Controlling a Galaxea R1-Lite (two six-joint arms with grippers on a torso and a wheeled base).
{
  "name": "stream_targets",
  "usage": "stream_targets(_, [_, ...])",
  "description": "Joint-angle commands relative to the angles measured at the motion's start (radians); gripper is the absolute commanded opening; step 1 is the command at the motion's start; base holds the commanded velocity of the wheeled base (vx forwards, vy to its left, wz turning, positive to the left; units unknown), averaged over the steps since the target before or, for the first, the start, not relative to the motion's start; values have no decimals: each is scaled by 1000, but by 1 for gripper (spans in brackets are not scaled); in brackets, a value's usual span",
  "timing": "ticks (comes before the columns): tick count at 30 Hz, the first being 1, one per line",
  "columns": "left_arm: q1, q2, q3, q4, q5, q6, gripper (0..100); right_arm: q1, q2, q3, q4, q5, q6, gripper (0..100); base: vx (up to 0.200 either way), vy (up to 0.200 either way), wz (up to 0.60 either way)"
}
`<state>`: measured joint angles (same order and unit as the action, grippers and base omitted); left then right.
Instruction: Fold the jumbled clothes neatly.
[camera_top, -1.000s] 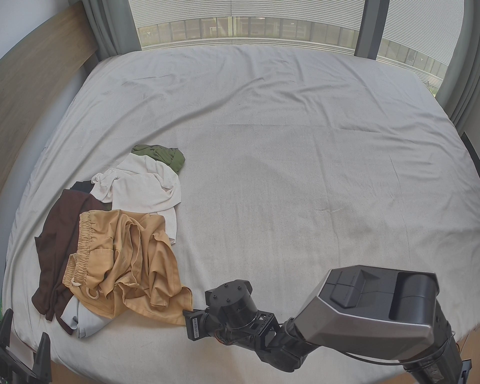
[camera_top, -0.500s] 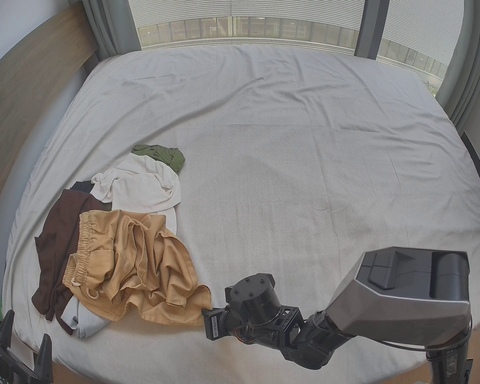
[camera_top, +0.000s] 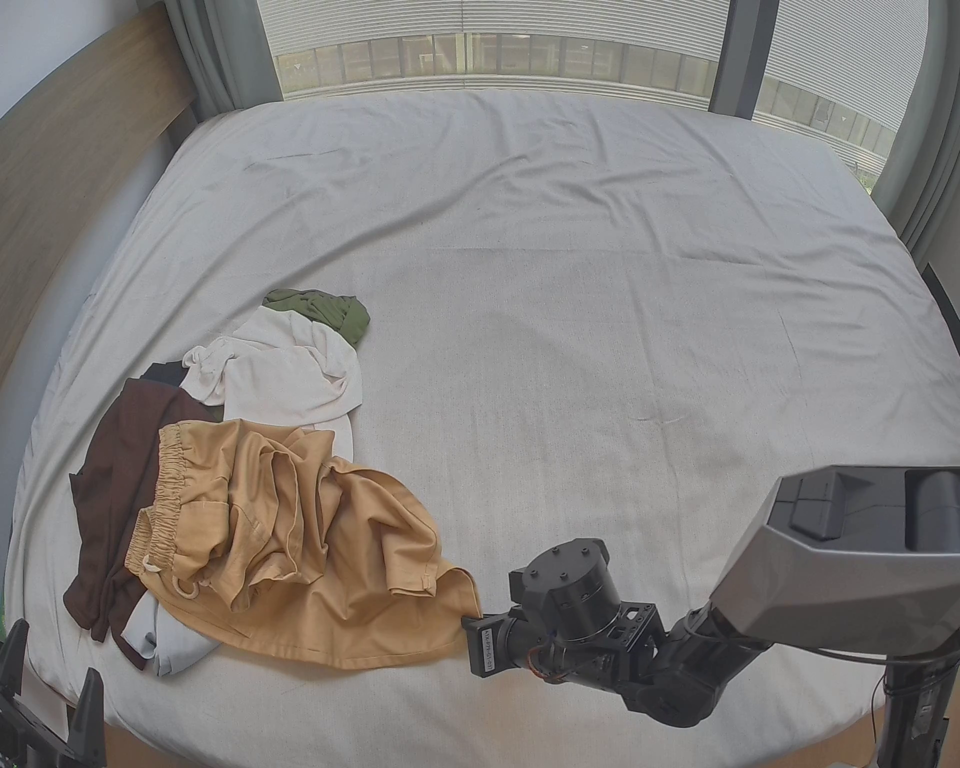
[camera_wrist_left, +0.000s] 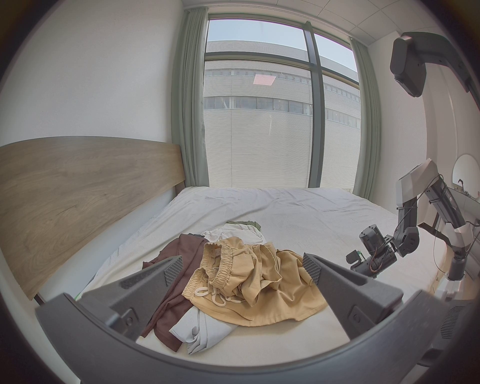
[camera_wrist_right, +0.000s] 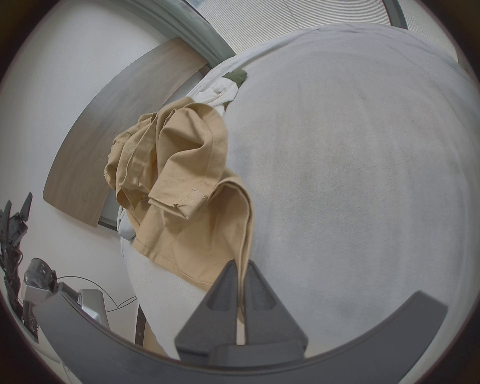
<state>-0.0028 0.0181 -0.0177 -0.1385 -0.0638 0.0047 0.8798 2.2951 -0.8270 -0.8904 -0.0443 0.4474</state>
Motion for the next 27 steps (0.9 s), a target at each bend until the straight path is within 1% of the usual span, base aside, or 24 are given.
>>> stream_targets(1, [0,-15,18,-1,-2,0,100,-22,-63,35,-1,-8,-3,0,0,0,0])
stream_targets(6, [0,-17,18,-1,-4,0,100,-61,-105,100,-2,-19,-26,0,0,0,0])
stream_targets(11, [0,-15,18,-3,-5,1,100,-90,-135,158,-8,-19,-24,0,0,0,0])
stream_targets(16, [0,-17,18,-3,-5,1,100,-108,-144,218,-59,-19,-27,0,0,0,0])
stream_targets(27, [0,-17,18,-3,-5,3,100,-194,-158,358,-177,-19,-36,0,0,0,0])
